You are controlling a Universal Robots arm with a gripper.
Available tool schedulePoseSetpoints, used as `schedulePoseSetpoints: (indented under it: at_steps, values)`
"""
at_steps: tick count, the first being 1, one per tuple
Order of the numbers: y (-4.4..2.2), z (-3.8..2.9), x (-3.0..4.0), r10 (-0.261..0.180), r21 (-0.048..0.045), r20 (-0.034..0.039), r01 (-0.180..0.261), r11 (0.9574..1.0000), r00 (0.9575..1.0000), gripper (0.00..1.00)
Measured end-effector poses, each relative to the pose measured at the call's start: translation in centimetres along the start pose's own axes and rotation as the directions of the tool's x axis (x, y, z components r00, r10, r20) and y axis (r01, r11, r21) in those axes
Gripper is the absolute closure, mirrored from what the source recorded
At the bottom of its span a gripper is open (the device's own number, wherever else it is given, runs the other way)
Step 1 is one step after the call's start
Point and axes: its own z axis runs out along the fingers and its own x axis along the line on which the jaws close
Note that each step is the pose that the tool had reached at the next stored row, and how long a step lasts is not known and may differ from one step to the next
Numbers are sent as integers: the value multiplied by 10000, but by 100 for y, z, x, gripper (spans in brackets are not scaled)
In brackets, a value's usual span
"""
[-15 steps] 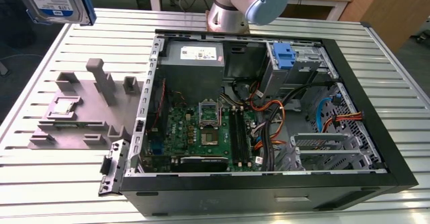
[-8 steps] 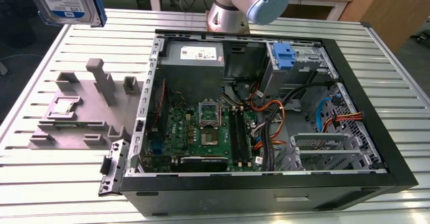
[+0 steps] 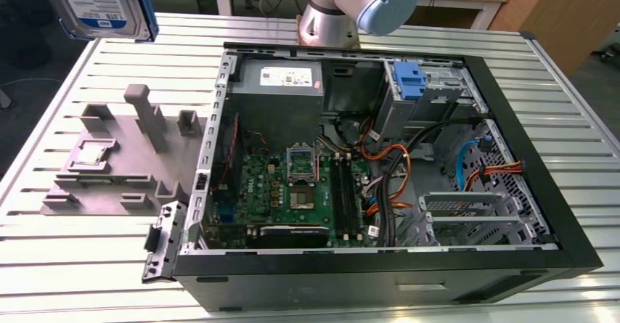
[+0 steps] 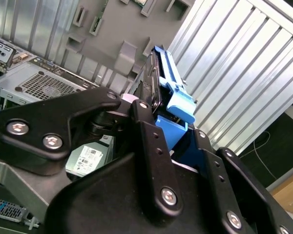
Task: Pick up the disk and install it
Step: 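Pick up the disk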
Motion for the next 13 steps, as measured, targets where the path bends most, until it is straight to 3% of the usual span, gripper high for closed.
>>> schedulePoseSetpoints:
  at_steps: [3, 9, 13]
  values:
    - [3, -1, -51, -1, 1, 1, 1, 10000, 10000, 63]
    - [92, 0, -50, -1, 1, -2, 1, 10000, 10000, 63]
    - [107, 1, -49, -1, 1, -3, 1, 10000, 10000, 63]
